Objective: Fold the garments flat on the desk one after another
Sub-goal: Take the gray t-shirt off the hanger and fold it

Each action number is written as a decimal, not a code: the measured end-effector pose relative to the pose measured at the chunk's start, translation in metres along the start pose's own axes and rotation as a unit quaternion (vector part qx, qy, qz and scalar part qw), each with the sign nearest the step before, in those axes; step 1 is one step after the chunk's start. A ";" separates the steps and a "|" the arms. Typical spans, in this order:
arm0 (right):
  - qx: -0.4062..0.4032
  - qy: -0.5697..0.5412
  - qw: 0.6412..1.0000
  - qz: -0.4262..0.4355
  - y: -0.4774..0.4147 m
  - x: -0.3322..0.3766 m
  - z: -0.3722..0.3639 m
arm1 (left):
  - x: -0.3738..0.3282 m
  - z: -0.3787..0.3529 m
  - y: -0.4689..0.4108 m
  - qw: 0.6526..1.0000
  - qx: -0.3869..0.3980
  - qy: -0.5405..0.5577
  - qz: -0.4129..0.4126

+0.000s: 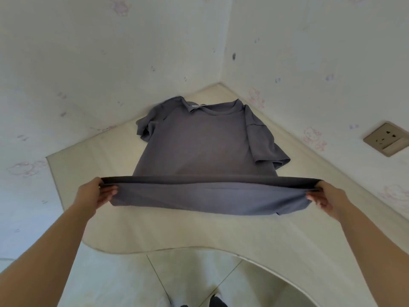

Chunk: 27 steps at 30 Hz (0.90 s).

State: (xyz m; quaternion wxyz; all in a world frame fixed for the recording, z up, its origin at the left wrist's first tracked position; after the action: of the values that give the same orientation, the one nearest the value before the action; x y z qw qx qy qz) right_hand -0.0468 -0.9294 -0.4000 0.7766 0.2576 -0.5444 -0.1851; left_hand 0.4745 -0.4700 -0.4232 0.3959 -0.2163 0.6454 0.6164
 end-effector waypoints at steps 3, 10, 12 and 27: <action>0.045 -0.087 0.994 0.045 -0.012 0.042 -0.030 | -0.041 -0.059 -0.008 0.987 0.089 0.134 -0.031; 0.059 0.227 0.969 0.073 -0.042 -0.002 -0.087 | -0.008 -0.105 -0.052 0.938 0.073 -0.286 -0.184; 0.023 0.306 0.946 0.102 -0.046 -0.025 -0.086 | 0.016 -0.089 -0.055 0.903 -0.013 -0.392 -0.174; 0.006 0.059 0.997 0.057 -0.056 -0.060 -0.045 | 0.038 -0.026 -0.065 0.982 -0.015 -0.104 -0.160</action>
State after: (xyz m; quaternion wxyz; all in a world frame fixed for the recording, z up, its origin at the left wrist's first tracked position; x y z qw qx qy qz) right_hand -0.0248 -0.9312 -0.4908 0.8151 0.2413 -0.5124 -0.1215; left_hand 0.4958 -0.4972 -0.4956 0.5510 -0.2579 0.5484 0.5737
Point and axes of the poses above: each hand's wrist, its own y-axis away from the middle knuckle, its own z-axis out of the back of the hand, x = y × z, the point moved 10 cm from there along -y, towards the middle knuckle, and after that the axes turned 3 degrees about y, right-handed, at the moved point
